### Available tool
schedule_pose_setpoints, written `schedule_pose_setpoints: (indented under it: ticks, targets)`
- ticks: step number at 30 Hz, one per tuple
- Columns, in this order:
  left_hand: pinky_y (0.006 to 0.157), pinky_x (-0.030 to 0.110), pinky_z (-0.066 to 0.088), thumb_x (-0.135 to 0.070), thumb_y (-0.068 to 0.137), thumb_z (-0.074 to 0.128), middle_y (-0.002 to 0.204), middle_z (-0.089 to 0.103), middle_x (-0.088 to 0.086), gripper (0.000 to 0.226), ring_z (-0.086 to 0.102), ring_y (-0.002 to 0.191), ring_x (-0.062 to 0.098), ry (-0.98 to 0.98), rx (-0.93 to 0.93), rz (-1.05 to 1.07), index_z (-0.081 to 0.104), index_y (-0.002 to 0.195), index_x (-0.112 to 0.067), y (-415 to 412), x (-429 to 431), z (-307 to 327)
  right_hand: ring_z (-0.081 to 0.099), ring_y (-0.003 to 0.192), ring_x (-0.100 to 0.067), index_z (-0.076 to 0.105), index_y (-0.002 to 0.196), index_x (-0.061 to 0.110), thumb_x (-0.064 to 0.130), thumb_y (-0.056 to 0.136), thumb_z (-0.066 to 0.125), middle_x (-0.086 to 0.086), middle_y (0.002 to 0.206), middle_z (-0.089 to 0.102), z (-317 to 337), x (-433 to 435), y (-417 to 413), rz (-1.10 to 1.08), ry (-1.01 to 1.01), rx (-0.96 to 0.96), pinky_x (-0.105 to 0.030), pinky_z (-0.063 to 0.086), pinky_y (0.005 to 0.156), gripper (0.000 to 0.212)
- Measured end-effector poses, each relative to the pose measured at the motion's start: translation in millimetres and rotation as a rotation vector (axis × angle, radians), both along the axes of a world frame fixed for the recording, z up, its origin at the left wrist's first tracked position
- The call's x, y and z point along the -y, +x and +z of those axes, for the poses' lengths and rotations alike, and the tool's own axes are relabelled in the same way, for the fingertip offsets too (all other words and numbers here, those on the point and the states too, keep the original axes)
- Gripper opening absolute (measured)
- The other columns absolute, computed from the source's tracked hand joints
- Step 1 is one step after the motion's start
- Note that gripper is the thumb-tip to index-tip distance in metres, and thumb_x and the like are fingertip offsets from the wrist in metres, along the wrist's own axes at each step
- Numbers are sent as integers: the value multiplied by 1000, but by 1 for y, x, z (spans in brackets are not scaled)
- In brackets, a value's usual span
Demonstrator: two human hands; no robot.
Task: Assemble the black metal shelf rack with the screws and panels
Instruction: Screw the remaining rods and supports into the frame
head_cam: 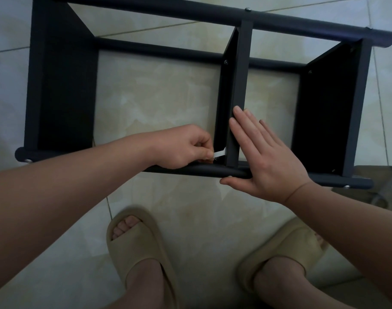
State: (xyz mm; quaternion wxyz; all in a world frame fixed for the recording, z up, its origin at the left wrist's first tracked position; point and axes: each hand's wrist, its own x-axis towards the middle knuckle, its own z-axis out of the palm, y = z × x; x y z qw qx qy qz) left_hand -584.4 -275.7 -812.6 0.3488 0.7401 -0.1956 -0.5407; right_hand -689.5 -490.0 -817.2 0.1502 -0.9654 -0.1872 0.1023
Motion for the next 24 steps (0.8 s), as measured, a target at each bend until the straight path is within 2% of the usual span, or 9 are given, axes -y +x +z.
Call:
schedule_pose_setpoints:
  ticks: [3, 6, 8, 10, 13, 16, 19, 22, 24]
  targets:
    - [59, 14, 42, -24, 97, 61, 71, 64, -11, 17, 53, 58, -3, 23, 4, -36, 65, 81, -27, 0, 0, -1, 10, 157, -30, 19, 160, 0, 73, 91, 52, -15, 170, 10, 0, 0, 0, -1, 0, 2, -57, 28, 121, 105]
    - [65, 14, 47, -22, 95, 64, 74, 72, -9, 10, 64, 66, 1, 27, 2, 17, 71, 88, -20, 3, -2, -4, 10, 157, -30, 19, 160, 1, 73, 91, 52, -14, 170, 10, 0, 0, 0, -2, 1, 2, -57, 27, 121, 105]
    - [62, 10, 45, -22, 95, 65, 75, 73, -10, 9, 64, 66, -2, 39, 60, 11, 72, 91, -19, 7, -2, -4, 9, 158, -30, 18, 160, 1, 73, 91, 51, -14, 170, 9, 0, 0, 0, -2, 2, -2, -57, 27, 121, 105]
    - [62, 9, 42, -25, 94, 66, 77, 71, -12, 8, 62, 68, -5, 58, 139, -28, 73, 93, -23, 9, -2, -5, 9, 158, -29, 18, 161, 2, 73, 91, 51, -14, 170, 8, -1, 0, 0, 0, 1, -4, -57, 27, 121, 105]
    - [70, 14, 46, -25, 92, 67, 84, 70, -14, 7, 62, 75, -4, 39, 164, -14, 71, 89, -30, 8, 1, -5, 8, 158, -29, 17, 161, 2, 73, 91, 51, -14, 170, 8, 0, 0, 0, 0, -1, -3, -57, 27, 121, 105]
    - [73, 16, 47, -20, 91, 70, 83, 70, -13, 13, 61, 74, -3, -27, 44, 127, 69, 83, -30, 4, 5, -4, 8, 158, -29, 18, 160, 1, 73, 91, 50, -14, 170, 8, 0, 0, 0, 0, -4, -8, -57, 27, 121, 105]
    - [80, 27, 53, -21, 92, 70, 85, 71, -7, 10, 65, 82, 5, -43, -162, 342, 70, 83, -26, 1, 9, -4, 8, 158, -29, 18, 160, 1, 73, 92, 50, -14, 170, 7, 1, 0, 0, 3, -5, -10, -57, 28, 121, 105]
    - [76, 26, 53, -26, 93, 69, 82, 75, -7, 6, 69, 80, 6, -3, -344, 469, 70, 88, -23, 2, 12, -5, 9, 158, -30, 18, 160, 1, 73, 91, 51, -14, 170, 8, 1, 0, 0, 2, 2, -7, -57, 28, 121, 105]
    - [74, 26, 51, -27, 92, 70, 80, 76, -6, 7, 68, 76, 6, 20, -369, 519, 70, 90, -21, 3, 15, -6, 9, 158, -30, 19, 160, 0, 73, 91, 52, -15, 170, 9, 0, 0, 0, -1, 6, -3, -57, 28, 121, 105]
